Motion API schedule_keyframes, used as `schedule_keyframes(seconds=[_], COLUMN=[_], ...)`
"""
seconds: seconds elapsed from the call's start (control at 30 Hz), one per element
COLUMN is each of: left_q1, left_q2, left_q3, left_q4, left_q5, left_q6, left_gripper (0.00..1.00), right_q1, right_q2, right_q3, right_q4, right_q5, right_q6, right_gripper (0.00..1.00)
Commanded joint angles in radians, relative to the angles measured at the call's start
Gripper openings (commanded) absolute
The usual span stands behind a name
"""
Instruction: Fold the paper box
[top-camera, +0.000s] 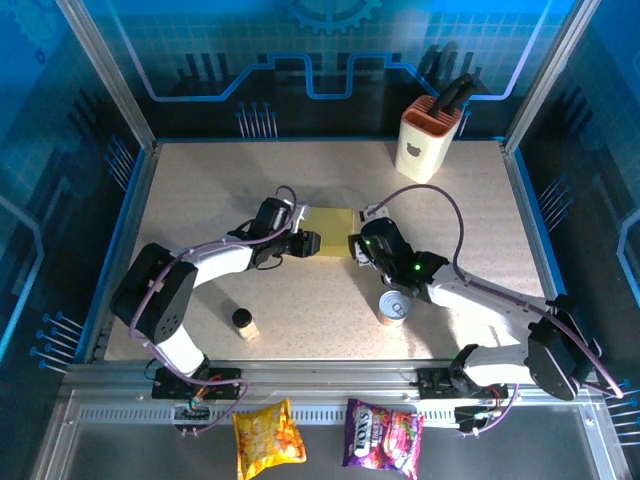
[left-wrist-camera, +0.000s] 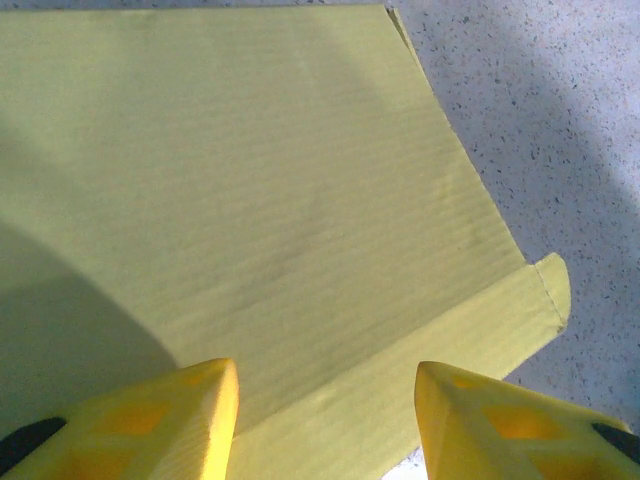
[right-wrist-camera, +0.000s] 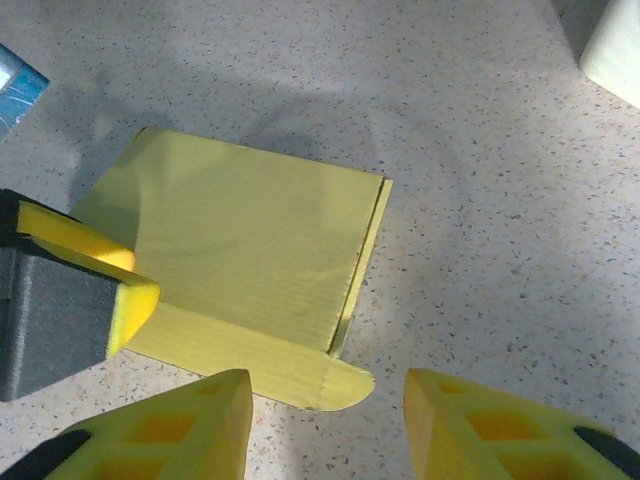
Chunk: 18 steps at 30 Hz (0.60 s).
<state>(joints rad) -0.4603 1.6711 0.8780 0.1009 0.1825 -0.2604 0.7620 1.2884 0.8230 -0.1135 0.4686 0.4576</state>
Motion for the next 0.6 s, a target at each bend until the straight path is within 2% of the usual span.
schedule_keyframes(seconds=[0.0, 0.27, 0.57], left_q1=[0.003, 0.005, 0.055], left_q2=[0.06, -0.074, -0.196], left_q3=[-0.03, 0.006, 0.078], left_q4=[-0.047, -0.089, -0.213], left_q5=[0.019, 0.029, -0.013], left_q6=[-0.025, -0.024, 0.013], left_gripper=[0.5, 0.52, 0.56], right_q1=[-0.026, -0.047, -0.193], right_q2=[0.033, 0.072, 0.231], right_q3=[0.047, 0.1, 0.272], right_q4=[-0.051, -0.083, -0.208], right_q5=[-0.075, -0.131, -0.422], right_q6=[0.044, 0.037, 0.042], right_gripper=[0.46, 0.47, 0.5])
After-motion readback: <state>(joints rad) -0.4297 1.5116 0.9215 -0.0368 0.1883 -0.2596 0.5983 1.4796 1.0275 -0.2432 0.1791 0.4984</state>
